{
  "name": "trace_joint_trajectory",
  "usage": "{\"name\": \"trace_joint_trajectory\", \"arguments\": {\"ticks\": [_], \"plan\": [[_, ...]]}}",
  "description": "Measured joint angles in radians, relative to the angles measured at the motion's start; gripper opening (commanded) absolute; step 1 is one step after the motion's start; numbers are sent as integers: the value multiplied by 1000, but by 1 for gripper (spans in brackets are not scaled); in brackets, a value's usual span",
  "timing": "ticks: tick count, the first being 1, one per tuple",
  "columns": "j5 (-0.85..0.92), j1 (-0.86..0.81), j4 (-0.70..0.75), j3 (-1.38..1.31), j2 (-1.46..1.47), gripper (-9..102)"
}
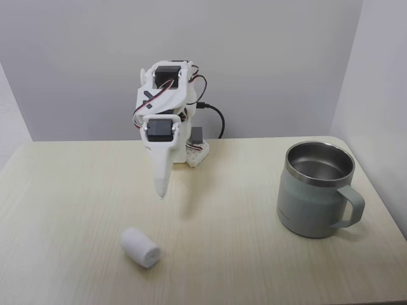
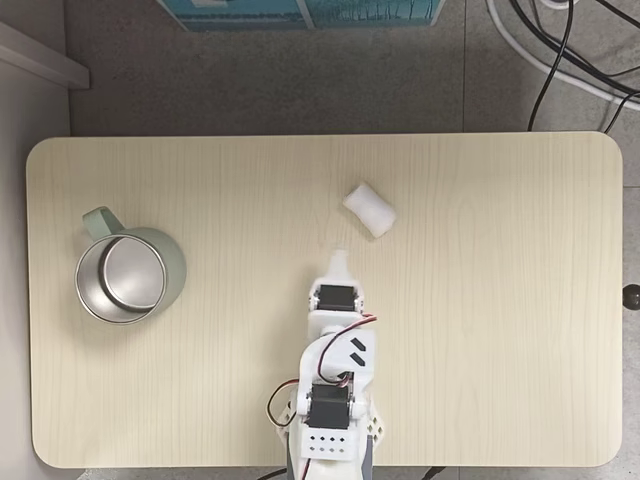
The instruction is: Grasp a dressing and put it in the cup.
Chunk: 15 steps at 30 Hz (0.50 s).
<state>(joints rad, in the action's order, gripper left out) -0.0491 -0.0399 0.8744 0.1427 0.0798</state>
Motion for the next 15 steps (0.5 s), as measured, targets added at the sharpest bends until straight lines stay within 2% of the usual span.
{"name": "trace_joint_trajectory", "arguments": {"ticks": [10,15], "plan": [[0,-2,3,0,0,0],[-21,-2,74,60,2,0]]}}
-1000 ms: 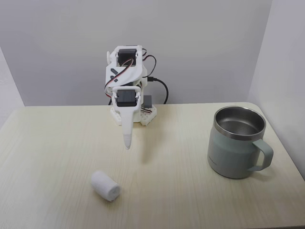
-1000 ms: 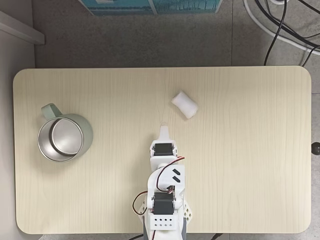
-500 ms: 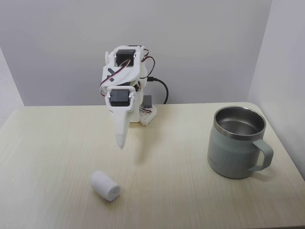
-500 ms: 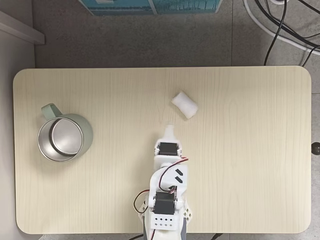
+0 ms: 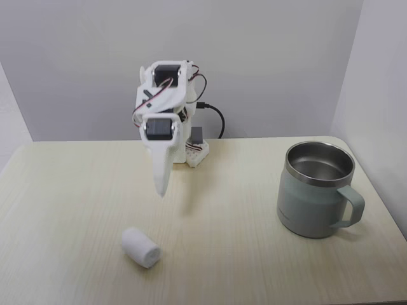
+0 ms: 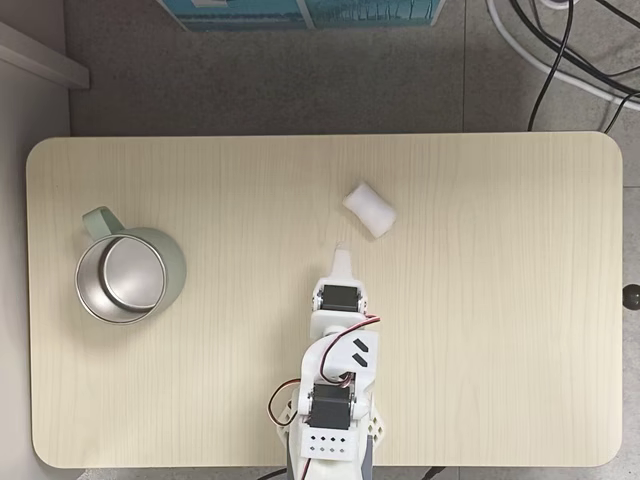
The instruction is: Grasp a dressing and put it in the cup.
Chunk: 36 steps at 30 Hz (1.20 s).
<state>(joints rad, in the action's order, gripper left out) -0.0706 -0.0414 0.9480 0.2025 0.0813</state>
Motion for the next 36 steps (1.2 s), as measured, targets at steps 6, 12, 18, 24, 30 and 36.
{"name": "trace_joint_trajectory", "arguments": {"ticks": [6,12,18,24,30,36], "plan": [[-15,-17,32,143,-43,8],[-124,-32,104,391,-365,20],[-196,-41,179,589,-706,23],[-238,-41,202,689,-945,24],[-270,-44,206,813,-1275,26],[-270,-84,178,910,-1539,26]]}}
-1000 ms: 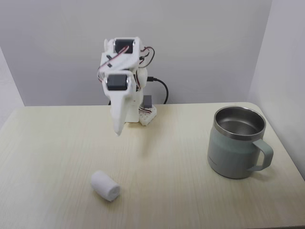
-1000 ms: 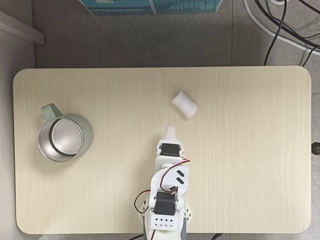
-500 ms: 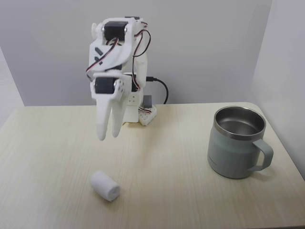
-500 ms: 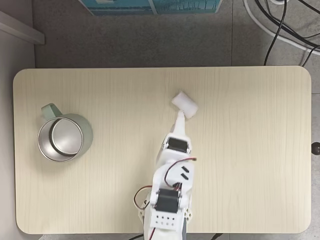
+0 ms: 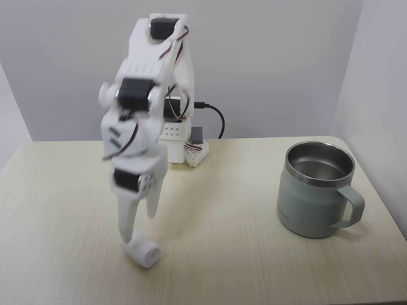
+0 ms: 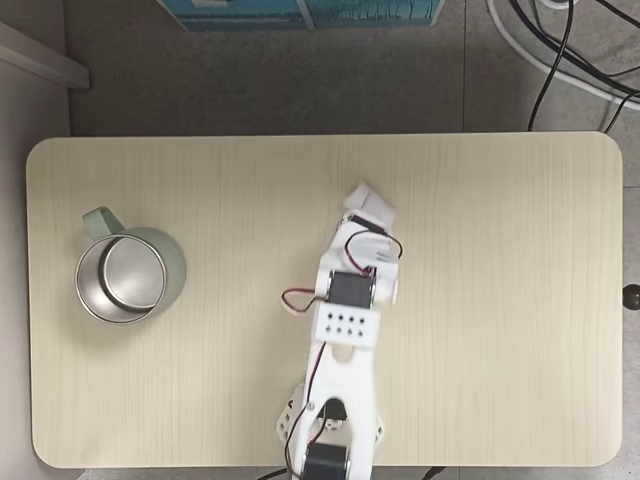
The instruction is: Grasp a dressing and put it in the cup.
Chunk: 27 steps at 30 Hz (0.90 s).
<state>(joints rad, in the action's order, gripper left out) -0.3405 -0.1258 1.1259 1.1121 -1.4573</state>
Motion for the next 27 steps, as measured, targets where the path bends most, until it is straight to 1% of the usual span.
{"name": "trace_joint_trajectory", "arguments": {"ticks": [6,9,14,17,21,27], "plan": [[-2,-11,-14,94,-184,25],[-2,-14,-23,109,-209,24],[-2,-14,-40,112,-236,18],[-2,-14,-48,112,-239,10],[0,-14,-48,129,-239,3],[34,-14,-23,129,-204,0]]}}
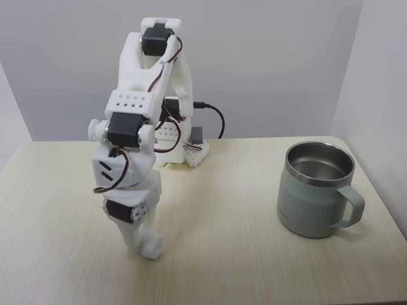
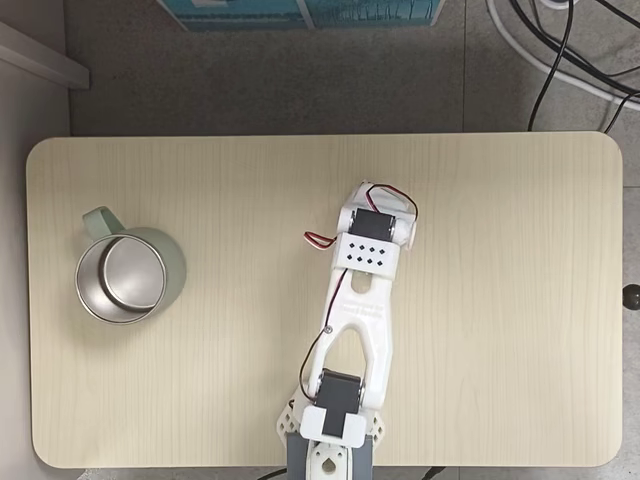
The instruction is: Grasp a dressing and put it in the cup.
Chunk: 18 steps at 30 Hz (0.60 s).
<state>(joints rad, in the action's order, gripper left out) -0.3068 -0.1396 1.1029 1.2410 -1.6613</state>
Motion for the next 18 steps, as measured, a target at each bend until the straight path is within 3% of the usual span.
{"name": "trace_joint_trajectory", "arguments": {"ticks": [10,18], "plan": [[11,55,236,193,262,0],[26,357,428,417,426,0]]}}
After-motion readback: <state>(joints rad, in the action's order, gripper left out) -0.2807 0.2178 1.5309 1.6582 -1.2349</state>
